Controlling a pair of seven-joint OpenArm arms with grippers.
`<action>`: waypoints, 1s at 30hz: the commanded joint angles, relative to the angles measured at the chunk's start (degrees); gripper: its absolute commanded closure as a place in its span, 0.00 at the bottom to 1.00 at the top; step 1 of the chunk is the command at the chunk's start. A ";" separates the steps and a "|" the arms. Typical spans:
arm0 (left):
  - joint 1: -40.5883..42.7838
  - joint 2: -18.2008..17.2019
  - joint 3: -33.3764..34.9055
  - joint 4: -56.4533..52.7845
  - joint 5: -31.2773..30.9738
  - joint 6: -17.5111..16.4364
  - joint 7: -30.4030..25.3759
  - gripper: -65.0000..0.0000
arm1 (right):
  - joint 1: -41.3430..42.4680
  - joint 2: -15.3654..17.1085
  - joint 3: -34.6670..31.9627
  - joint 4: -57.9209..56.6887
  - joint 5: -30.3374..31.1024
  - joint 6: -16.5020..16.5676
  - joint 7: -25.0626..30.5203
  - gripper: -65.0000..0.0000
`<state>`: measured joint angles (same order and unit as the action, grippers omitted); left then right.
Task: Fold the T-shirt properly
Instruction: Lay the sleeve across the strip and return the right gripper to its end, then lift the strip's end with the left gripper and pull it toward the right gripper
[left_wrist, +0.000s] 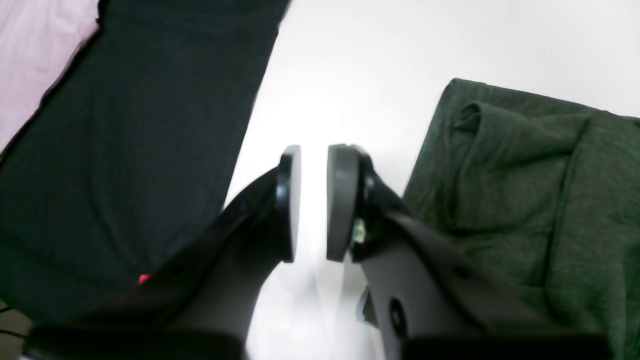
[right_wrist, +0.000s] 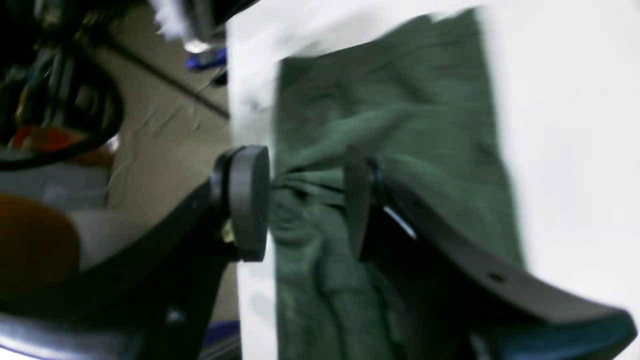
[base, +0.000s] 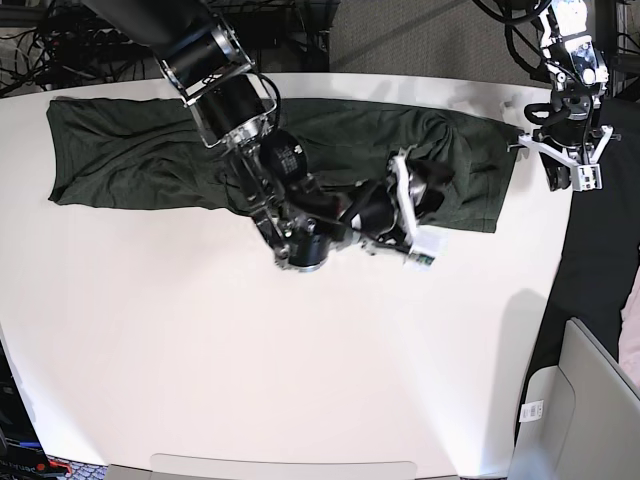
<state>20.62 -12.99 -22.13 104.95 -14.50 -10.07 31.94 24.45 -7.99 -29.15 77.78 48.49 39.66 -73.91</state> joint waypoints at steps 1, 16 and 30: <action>-0.18 -0.68 -0.33 1.03 -0.14 0.18 -1.04 0.85 | 1.18 -1.01 1.41 2.27 1.75 0.34 0.99 0.62; -5.11 0.99 0.20 1.82 -0.31 0.09 15.92 0.60 | -9.37 14.89 20.75 13.61 1.75 0.34 0.99 0.62; -17.24 -1.20 0.20 0.86 -15.61 0.00 42.47 0.60 | -14.21 21.83 27.34 17.91 1.75 0.34 0.99 0.62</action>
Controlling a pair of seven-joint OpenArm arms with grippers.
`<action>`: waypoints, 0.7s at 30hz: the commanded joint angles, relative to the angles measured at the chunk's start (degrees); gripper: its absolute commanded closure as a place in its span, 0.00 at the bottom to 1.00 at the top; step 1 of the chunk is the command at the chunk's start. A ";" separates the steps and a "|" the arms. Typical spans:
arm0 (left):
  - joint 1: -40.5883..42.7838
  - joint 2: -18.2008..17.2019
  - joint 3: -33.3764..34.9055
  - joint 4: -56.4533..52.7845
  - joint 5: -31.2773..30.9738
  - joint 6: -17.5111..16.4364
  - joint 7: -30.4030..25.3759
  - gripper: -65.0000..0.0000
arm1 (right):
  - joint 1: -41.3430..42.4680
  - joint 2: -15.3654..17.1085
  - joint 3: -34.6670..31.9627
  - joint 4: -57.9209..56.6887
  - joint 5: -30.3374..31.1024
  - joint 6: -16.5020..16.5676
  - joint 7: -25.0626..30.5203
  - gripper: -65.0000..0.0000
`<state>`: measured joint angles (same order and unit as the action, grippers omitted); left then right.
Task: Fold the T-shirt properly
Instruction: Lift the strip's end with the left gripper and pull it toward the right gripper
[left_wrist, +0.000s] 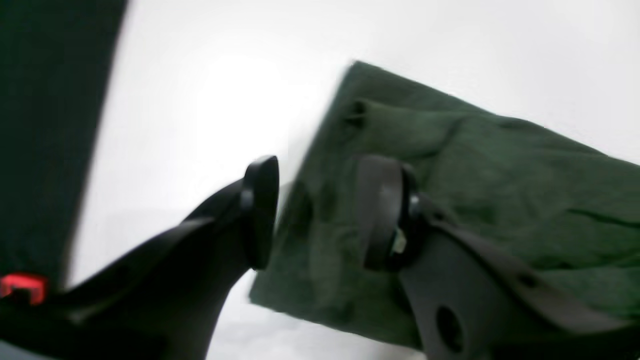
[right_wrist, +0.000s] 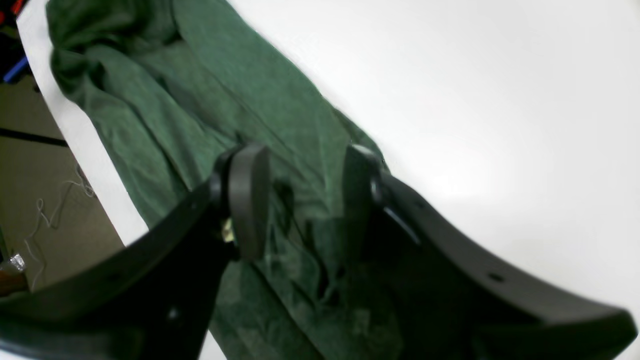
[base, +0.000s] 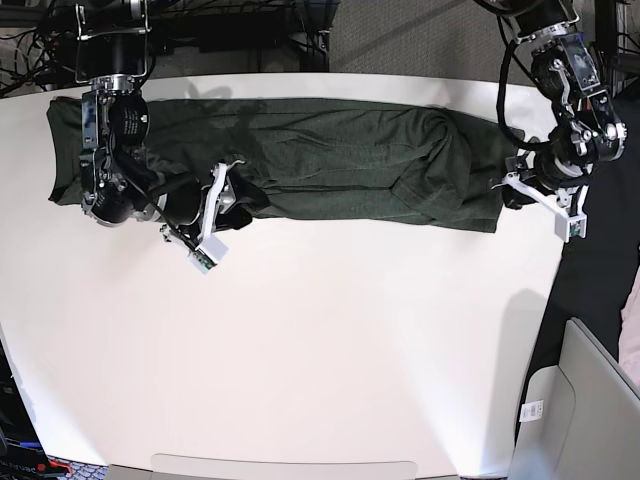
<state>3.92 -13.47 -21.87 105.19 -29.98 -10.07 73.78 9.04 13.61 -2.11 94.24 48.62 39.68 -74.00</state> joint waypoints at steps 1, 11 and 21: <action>-0.54 -0.72 -0.15 -0.44 -0.66 0.00 1.43 0.59 | 1.20 0.24 0.31 2.07 1.53 0.32 1.07 0.62; -0.36 -0.72 0.02 -2.72 -1.28 -3.43 1.43 0.48 | 1.12 1.30 0.31 3.30 1.36 0.32 1.07 0.62; -1.51 -0.72 0.02 -9.93 -1.45 -3.52 -0.06 0.48 | 0.32 1.65 0.75 3.39 1.62 0.32 1.07 0.62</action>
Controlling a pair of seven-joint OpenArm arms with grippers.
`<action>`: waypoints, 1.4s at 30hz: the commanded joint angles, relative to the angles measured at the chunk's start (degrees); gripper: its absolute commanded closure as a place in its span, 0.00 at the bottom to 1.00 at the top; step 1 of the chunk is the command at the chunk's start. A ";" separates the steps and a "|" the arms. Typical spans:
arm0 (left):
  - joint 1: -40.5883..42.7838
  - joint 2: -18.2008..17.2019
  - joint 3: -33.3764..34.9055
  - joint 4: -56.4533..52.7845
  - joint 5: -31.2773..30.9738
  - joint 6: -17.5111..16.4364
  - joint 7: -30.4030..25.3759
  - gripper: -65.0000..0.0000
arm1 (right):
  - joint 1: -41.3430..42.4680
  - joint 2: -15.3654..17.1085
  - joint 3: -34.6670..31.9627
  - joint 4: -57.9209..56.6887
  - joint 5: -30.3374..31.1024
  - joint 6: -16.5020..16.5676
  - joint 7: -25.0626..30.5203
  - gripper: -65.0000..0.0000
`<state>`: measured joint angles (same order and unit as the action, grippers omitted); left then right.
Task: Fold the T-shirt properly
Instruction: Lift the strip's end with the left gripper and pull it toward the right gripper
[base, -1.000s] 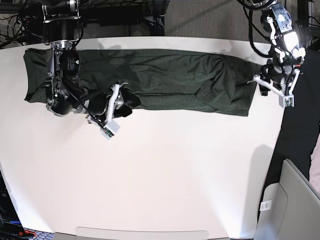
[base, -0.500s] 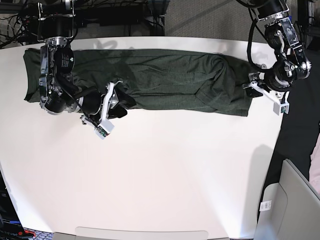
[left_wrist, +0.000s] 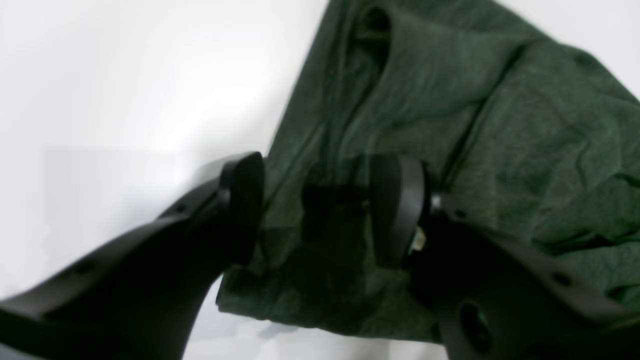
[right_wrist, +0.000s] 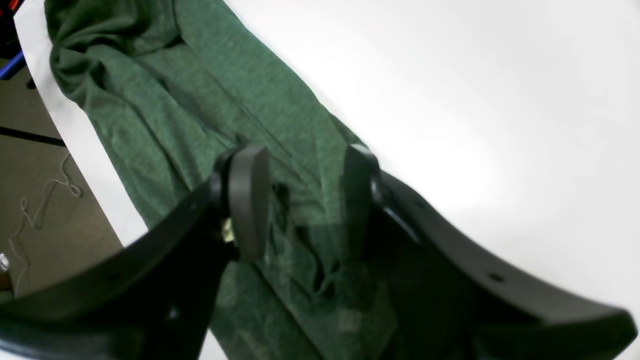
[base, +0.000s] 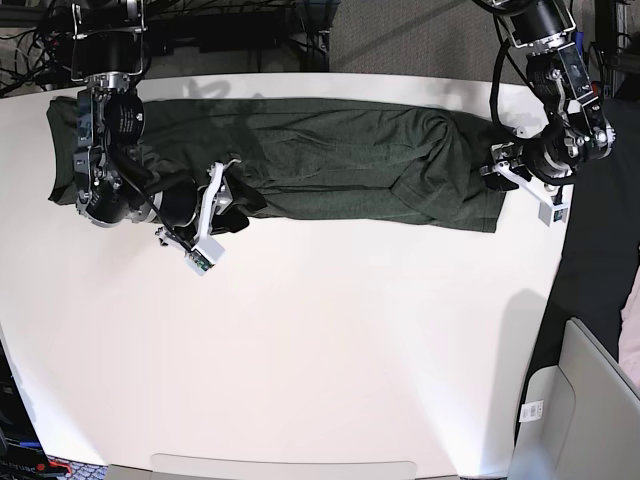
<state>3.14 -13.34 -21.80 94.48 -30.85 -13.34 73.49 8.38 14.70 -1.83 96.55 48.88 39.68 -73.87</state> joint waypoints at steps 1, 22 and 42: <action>-0.72 -0.68 -0.04 0.78 -0.58 -0.24 0.40 0.48 | 0.98 0.91 0.73 1.16 1.36 0.32 0.94 0.62; 1.13 -0.77 2.51 -6.61 -20.36 -4.28 0.75 0.49 | -0.78 1.08 0.81 3.18 1.36 0.32 0.94 0.62; 1.13 -2.70 4.18 -6.08 -25.54 -4.28 -0.48 1.00 | -3.68 3.63 7.23 4.77 1.36 0.32 0.85 0.62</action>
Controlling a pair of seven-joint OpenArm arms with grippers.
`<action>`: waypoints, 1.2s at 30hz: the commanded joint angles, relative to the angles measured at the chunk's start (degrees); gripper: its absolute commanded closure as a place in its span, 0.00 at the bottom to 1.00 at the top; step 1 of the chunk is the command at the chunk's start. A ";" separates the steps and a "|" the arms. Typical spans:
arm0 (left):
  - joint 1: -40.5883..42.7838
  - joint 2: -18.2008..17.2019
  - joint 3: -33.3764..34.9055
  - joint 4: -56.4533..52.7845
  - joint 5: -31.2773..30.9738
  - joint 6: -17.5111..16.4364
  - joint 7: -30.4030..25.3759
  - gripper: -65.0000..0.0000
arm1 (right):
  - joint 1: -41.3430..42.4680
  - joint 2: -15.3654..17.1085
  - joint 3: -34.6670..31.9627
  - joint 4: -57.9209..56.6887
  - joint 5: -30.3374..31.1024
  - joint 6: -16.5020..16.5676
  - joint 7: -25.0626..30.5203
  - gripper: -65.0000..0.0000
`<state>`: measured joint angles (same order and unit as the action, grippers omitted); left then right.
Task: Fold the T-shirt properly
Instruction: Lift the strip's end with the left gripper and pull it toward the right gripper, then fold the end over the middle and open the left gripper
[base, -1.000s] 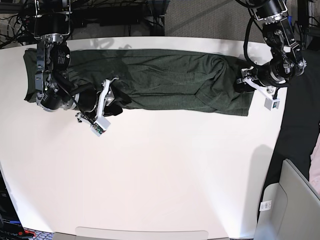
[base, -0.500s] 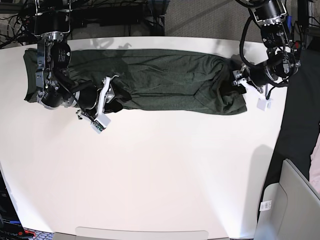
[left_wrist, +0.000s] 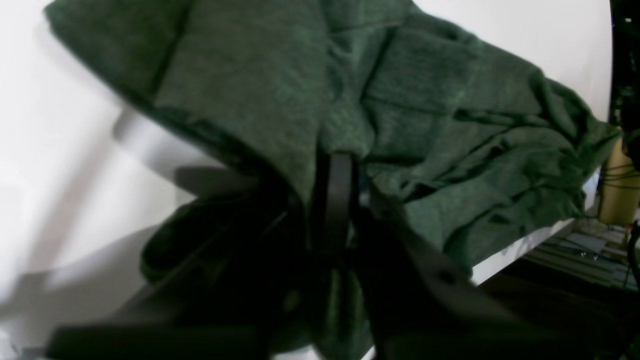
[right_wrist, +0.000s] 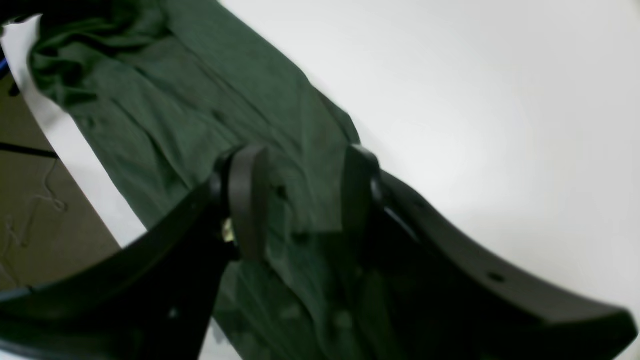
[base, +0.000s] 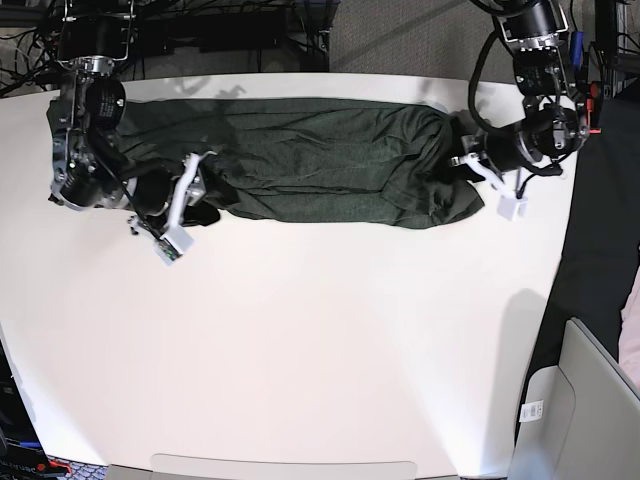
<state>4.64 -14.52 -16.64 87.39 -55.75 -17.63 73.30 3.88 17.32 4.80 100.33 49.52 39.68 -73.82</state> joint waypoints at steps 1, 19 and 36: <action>-0.38 -1.70 -2.13 0.82 -0.65 0.00 -0.29 1.00 | 0.38 1.27 1.40 0.98 0.81 0.32 0.81 0.62; 1.29 -5.56 -11.00 4.34 -0.91 0.26 -0.11 1.00 | -2.17 2.59 7.11 2.92 0.81 0.32 0.55 0.62; 4.63 12.90 6.23 23.51 -1.00 0.09 0.42 1.00 | -3.48 2.68 12.13 2.92 0.72 0.32 0.55 0.62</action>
<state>9.56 -1.17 -10.26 109.82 -55.64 -17.26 73.95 -0.05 19.35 16.60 102.26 49.30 39.68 -74.11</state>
